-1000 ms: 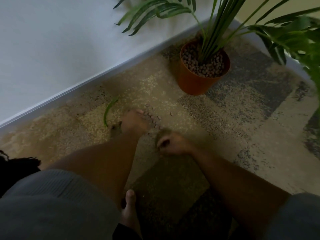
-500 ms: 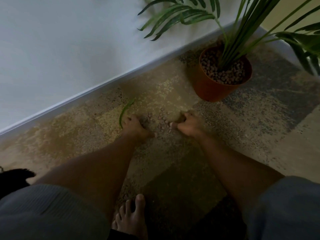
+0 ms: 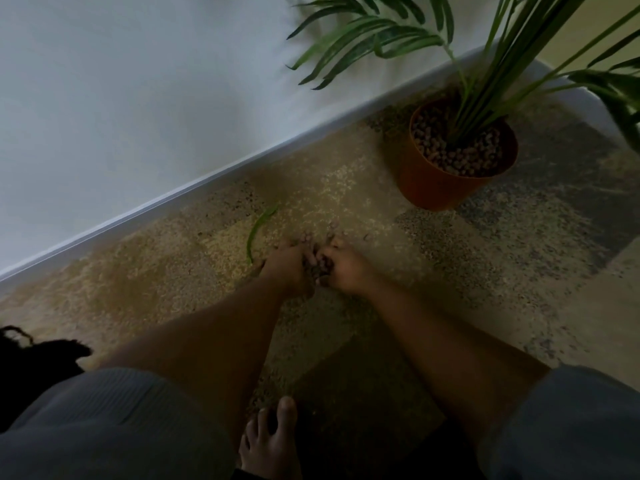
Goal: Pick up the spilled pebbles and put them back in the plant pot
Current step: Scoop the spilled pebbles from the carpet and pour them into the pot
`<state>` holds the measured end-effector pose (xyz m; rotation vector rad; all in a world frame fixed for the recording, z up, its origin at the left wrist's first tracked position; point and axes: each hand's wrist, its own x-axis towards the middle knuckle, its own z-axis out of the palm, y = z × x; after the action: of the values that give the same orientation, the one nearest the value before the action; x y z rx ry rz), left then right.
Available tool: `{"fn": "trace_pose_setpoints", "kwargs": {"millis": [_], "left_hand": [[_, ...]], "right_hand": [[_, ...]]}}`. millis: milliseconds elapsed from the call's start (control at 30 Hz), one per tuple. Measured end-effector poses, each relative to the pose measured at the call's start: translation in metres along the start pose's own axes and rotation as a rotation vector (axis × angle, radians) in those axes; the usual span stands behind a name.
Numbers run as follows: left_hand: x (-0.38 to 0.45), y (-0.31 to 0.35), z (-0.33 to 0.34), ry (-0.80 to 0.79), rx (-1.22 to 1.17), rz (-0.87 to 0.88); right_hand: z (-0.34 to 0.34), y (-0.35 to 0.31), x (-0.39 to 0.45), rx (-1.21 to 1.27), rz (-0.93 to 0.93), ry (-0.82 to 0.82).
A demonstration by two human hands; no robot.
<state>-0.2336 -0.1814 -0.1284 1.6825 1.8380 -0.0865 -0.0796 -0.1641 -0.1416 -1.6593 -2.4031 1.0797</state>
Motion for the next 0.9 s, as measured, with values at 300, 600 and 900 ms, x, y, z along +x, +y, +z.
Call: {"fn": "trace_pose_setpoints", "kwargs": {"millis": [300, 600, 900], "left_hand": [[0.0, 0.008, 0.002, -0.003, -0.1, 0.092], [0.002, 0.012, 0.012, 0.069, -0.088, 0.041], [0.007, 0.03, 0.01, -0.043, -0.698, -0.17]], "right_hand": [[0.008, -0.004, 0.001, -0.01, 0.111, 0.046], [0.004, -0.008, 0.001, -0.022, 0.222, 0.055], [-0.008, -0.008, 0.0, 0.75, 0.57, 0.149]]}}
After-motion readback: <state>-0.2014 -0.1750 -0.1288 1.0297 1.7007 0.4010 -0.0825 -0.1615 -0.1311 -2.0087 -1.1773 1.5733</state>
